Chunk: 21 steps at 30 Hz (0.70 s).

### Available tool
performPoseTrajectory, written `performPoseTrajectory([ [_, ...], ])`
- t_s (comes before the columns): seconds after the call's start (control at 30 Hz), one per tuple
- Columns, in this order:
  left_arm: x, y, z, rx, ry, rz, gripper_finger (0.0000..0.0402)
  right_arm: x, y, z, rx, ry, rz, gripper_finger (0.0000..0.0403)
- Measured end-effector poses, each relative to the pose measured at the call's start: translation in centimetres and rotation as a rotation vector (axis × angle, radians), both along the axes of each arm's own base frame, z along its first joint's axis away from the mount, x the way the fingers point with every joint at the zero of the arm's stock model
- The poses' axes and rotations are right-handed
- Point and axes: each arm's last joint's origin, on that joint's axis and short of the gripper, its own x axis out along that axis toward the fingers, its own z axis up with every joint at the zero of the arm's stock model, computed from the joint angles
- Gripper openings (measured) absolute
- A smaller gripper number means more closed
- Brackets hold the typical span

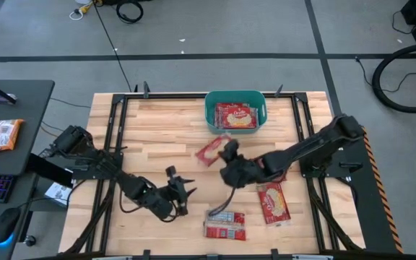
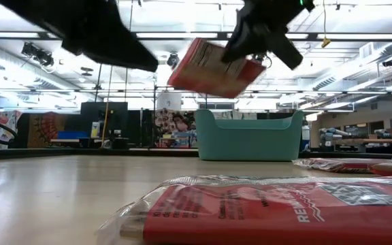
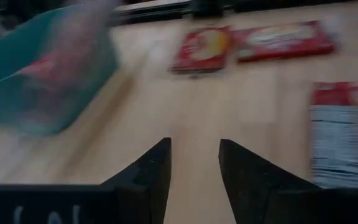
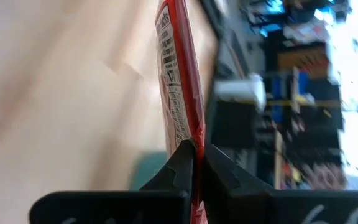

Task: Sort popcorn bags into baskets
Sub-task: Put the red popcorn bag into the blue bin

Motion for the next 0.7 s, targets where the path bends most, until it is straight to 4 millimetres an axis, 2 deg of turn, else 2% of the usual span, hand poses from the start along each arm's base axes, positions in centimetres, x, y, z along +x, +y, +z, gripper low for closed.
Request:
performPoseTrajectory([
  [0.17,0.5,-0.2,0.0,0.012,0.028,-0.108,0.0141,-1.2,-3.0,2.8,-0.042,-0.084,-0.149,0.0016],
  [0.3,0.0,-0.5,-0.5,0.032,0.012,-0.202,0.0141,-1.5,-6.3,3.5,0.017,-0.136,-0.281,0.0016],
  [0.5,-1.8,0.7,-1.9,-0.021,-0.201,-0.344,0.0141,-1.0,-10.0,1.2,0.007,-0.013,-0.413,0.0016],
  [0.7,-3.4,2.9,-3.0,-0.088,-0.316,-0.314,0.0141,-0.3,-13.4,-1.0,-0.045,0.072,-0.529,0.0016],
])
